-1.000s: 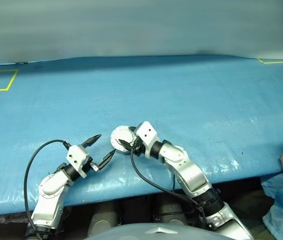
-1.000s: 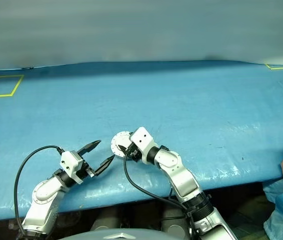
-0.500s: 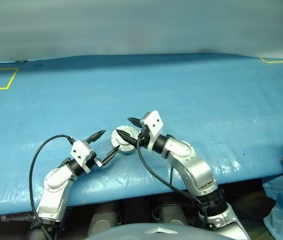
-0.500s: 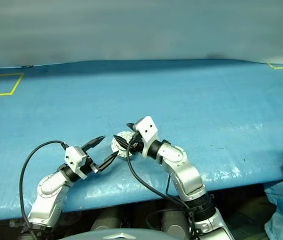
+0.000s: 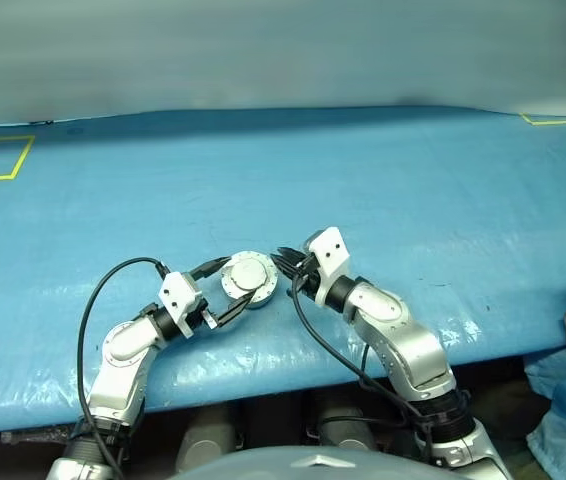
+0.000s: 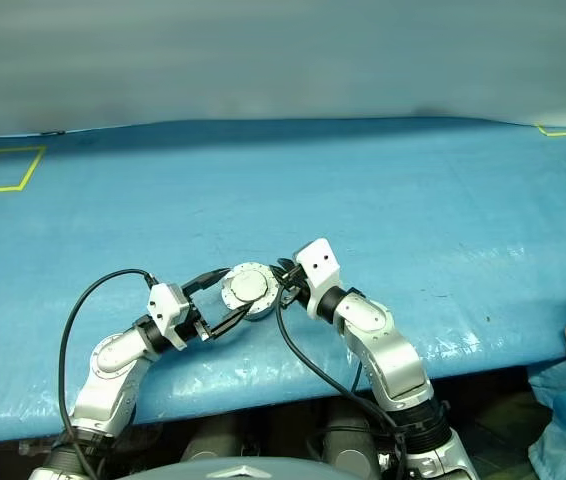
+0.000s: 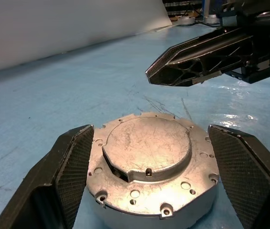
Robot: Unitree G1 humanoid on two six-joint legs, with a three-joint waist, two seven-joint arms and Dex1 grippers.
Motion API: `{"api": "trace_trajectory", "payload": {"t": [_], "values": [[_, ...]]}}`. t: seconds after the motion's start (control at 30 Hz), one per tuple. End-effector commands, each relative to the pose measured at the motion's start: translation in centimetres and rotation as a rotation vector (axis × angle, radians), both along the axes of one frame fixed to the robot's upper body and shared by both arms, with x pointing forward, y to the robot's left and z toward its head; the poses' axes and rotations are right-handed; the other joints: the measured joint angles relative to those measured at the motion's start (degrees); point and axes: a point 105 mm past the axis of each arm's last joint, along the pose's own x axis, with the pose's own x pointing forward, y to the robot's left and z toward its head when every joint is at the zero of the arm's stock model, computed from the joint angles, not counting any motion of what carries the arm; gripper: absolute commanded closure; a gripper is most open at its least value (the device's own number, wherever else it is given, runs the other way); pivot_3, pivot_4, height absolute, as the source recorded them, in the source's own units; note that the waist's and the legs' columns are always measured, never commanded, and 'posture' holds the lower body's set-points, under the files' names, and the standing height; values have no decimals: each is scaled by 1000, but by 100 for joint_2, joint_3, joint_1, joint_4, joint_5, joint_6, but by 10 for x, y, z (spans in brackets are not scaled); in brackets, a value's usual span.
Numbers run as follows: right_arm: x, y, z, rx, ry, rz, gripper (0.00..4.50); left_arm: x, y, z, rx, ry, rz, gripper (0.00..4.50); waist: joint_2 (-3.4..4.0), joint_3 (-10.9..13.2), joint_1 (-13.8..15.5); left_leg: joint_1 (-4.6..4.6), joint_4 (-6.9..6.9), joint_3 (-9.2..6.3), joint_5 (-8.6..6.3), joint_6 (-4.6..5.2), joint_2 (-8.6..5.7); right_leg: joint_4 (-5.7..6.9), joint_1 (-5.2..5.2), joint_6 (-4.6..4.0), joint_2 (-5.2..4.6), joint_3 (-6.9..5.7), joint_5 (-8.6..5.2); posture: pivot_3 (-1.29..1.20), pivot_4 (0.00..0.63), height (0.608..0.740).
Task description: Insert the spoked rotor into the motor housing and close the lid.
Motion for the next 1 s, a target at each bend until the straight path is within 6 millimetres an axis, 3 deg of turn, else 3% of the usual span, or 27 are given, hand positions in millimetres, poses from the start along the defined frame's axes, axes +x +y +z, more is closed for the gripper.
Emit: {"api": "trace_trajectory", "payload": {"t": [0.03, 0.37, 0.6, 1.0], "values": [[2, -6, 15, 11, -55, -38, 3755, 1, 7, 4, -45, 17, 2, 1005, 0, 0, -1, -1, 1, 0, 0, 0, 0, 0, -1, 0, 0, 0, 0, 0, 150, 740], [4, -13, 7, -20, -31, -75, 3755, 1, 11, -7, -26, 49, 10, 4397, 0, 0, 2, -15, 1, 0, 1, 0, -1, 0, -14, 4, 1, 1, 3, 0, 150, 740], [5, -15, 7, -24, -31, -80, 3755, 2, 13, -17, 25, 62, 37, 4488, 0, 0, 3, -13, 4, -1, 1, 0, -2, 0, -10, 6, 2, 2, 3, 0, 150, 740], [5, -14, 5, -26, -23, -80, 3755, 2, 19, -4, -79, 33, 56, 4488, -1, 0, 1, -19, 10, -3, 2, 1, -1, 1, -13, 7, 2, 2, 5, 0, 150, 740]]}}
